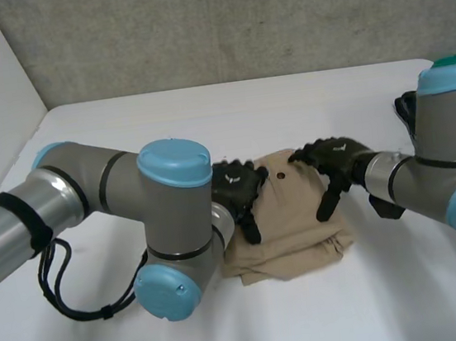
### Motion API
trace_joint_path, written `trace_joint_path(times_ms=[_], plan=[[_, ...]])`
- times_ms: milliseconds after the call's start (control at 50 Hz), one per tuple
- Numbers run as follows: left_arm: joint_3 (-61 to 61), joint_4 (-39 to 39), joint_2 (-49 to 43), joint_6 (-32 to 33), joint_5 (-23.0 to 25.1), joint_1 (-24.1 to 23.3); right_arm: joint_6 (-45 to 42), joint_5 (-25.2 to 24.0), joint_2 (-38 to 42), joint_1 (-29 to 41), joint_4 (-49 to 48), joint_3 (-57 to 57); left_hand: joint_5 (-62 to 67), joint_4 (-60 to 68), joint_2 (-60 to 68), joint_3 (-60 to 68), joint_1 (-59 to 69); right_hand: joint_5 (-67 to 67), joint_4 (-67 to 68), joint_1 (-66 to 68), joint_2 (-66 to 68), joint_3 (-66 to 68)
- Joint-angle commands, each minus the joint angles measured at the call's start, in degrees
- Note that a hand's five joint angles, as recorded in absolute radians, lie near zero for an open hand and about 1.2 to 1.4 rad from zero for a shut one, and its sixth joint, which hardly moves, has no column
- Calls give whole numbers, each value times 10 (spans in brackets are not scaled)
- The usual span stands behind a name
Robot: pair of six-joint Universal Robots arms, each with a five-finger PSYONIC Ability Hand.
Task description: Fold the laundry.
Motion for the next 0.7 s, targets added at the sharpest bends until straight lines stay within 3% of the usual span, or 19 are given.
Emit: trace_joint_path(times_ms=[20,100,240,420,580,700], plan=[[-3,-66,-7,1,-47,1,-104,19,48,1,5,-4,-28,-18,-16,-19,-9,-25,-19,-31,-23,-18],[-3,-69,7,1,-62,2,-148,48,31,6,4,3,-28,-18,-16,-19,-9,-25,-19,-31,-23,-18],[-10,-58,100,-1,-62,1,-150,60,-59,16,-48,54,-28,-18,-16,-19,-9,-25,-19,-31,-23,-18],[-60,-28,170,0,-36,4,-156,45,-220,47,-193,267,-28,-18,-16,-19,-9,-25,-19,-31,-23,-18],[-97,-15,191,-3,27,25,-157,35,-222,81,-293,407,-28,-18,-16,-19,-9,-25,-19,-31,-23,-18],[-105,-5,191,-4,32,28,-159,40,-165,89,-395,433,-28,-18,-16,-19,-9,-25,-19,-31,-23,-18]])
